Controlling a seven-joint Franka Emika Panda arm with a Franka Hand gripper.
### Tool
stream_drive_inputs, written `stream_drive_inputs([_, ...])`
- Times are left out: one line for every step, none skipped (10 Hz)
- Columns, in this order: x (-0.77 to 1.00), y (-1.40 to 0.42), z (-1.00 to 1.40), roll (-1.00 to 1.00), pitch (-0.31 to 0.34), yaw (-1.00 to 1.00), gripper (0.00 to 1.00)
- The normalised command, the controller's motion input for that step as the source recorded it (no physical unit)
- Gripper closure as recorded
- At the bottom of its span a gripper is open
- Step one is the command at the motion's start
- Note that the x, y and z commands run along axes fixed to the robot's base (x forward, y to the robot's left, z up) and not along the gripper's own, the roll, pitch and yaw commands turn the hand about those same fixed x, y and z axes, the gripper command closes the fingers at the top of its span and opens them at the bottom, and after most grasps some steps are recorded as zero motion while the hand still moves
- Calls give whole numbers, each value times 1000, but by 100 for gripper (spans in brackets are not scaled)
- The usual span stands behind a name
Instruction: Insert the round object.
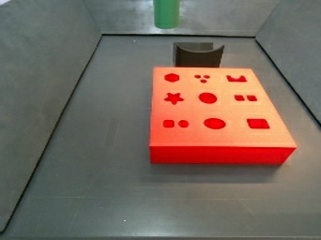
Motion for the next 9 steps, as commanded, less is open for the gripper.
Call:
stream_drive_inputs([394,103,-220,0,0,114,100])
stream_drive_inputs([957,260,-214,0,16,183,100])
stream_drive_inputs([974,223,-51,57,10,240,100])
stream_drive_inputs([880,120,0,101,34,354,100])
stream_drive_inputs([880,71,-29,57,47,386,100])
stream_drive_inputs([897,66,-69,56,66,377,100])
stream_drive_inputs([886,86,-91,94,76,363,100])
stream_drive_inputs([866,89,-117,104,69,357,100])
stream_drive_inputs([937,83,-160,13,10,274,100])
